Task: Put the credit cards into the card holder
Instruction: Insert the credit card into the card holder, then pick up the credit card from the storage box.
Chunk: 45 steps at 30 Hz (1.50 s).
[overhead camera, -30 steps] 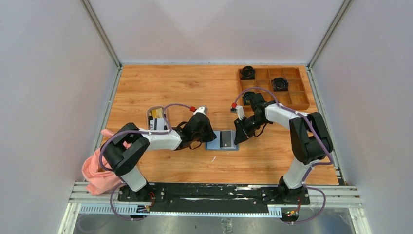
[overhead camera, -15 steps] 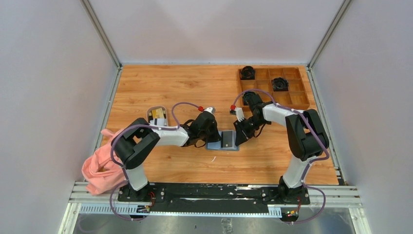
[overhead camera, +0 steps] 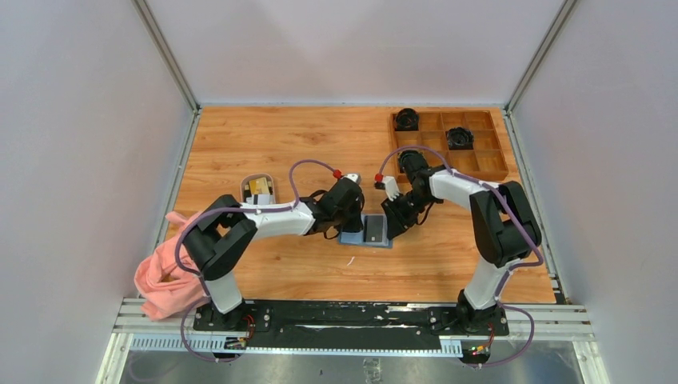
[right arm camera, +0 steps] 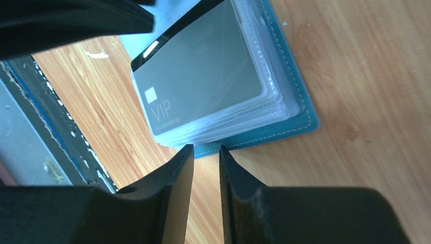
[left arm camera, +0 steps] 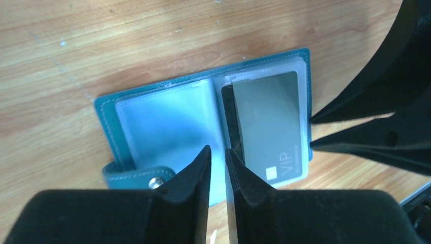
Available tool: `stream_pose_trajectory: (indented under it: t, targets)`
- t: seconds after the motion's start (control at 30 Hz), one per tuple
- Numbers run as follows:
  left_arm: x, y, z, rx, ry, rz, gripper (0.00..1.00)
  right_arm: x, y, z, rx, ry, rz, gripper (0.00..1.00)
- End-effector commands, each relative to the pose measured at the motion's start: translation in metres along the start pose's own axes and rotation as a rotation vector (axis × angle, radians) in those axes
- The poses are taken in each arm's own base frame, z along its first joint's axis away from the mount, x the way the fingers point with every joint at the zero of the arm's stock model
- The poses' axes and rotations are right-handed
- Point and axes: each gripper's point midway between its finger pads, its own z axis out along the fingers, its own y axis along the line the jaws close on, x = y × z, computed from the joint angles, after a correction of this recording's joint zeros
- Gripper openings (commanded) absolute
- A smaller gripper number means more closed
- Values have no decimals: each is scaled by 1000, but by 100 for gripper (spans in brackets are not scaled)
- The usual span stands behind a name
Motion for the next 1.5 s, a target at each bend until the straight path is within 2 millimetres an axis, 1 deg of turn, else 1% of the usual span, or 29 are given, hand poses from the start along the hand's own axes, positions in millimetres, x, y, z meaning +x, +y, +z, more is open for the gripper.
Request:
stream_pose_trajectory:
  t: [0.0, 0.13, 0.2, 0.27, 0.33, 0.37, 0.43, 0.5, 0.53, 0.57, 0.63, 0.7, 0.73, 0.8, 0.87, 0.93, 0.97, 1.03, 1.1, 1.17, 1.23, 1.27, 1.33, 1.47]
  targets:
    - [-23, 6, -32, -50, -47, 92, 22, -11, -4, -27, 87, -36, -143, 31]
    - [-42, 6, -58, -30, -111, 166, 25, -17, 5, -51, 97, -111, -234, 36]
    - [-52, 11, -76, -48, -162, 227, 25, -21, 14, -61, 77, -158, -264, 37]
    - [-63, 18, -99, -72, -234, 273, 25, -29, 34, -71, 13, -226, -305, 38]
    - [-77, 25, -126, -96, -323, 315, 30, -38, 54, -78, -55, -290, -350, 38]
    - [-84, 27, -142, -106, -374, 329, 35, -41, 64, -82, -86, -320, -373, 37]
    - [-95, 35, -171, -131, -471, 342, 51, -49, 81, -91, -129, -377, -425, 38]
    - [-101, 46, -195, -156, -556, 331, 78, -57, 91, -101, -137, -424, -480, 38]
    - [-104, 48, -210, -141, -610, 313, 89, -61, 96, -106, -139, -446, -519, 38]
    - [-101, 51, -212, -117, -617, 305, 98, -65, 100, -111, -141, -466, -559, 38]
    - [-100, 46, -229, -6, -669, 268, 100, -69, 109, -117, -157, -501, -635, 41]
    - [-94, 45, -234, 83, -679, 213, 100, -71, 115, -119, -180, -527, -684, 43]
    - [-89, 43, -233, 126, -665, 193, 100, -72, 118, -118, -195, -532, -694, 45]
    - [-77, 38, -223, 198, -613, 159, 100, -73, 118, -113, -226, -531, -679, 45]
    - [-61, 32, -207, 262, -539, 118, 100, -71, 115, -101, -249, -523, -657, 45]
    - [-47, 26, -187, 330, -476, 50, 98, -64, 107, -88, -242, -504, -631, 45]
    - [-40, 26, -177, 346, -440, 11, 96, -62, 103, -82, -233, -497, -609, 44]
    - [-31, 31, -159, 326, -381, -7, 92, -59, 97, -74, -230, -494, -575, 44]
    - [-34, 38, -151, 282, -380, -7, 90, -58, 96, -72, -234, -490, -562, 44]
    - [-49, 44, -156, 221, -425, 28, 89, -58, 92, -70, -221, -481, -555, 44]
    - [-61, 65, -162, 79, -428, 59, 90, -56, 91, -68, -219, -475, -549, 44]
    - [-68, 79, -167, -3, -422, 74, 90, -56, 90, -68, -221, -474, -546, 44]
    - [-77, 108, -174, -151, -371, 87, 89, -56, 90, -67, -224, -473, -542, 44]
    - [-74, 177, -179, -382, -207, 16, 81, -58, 88, -67, -220, -468, -530, 44]
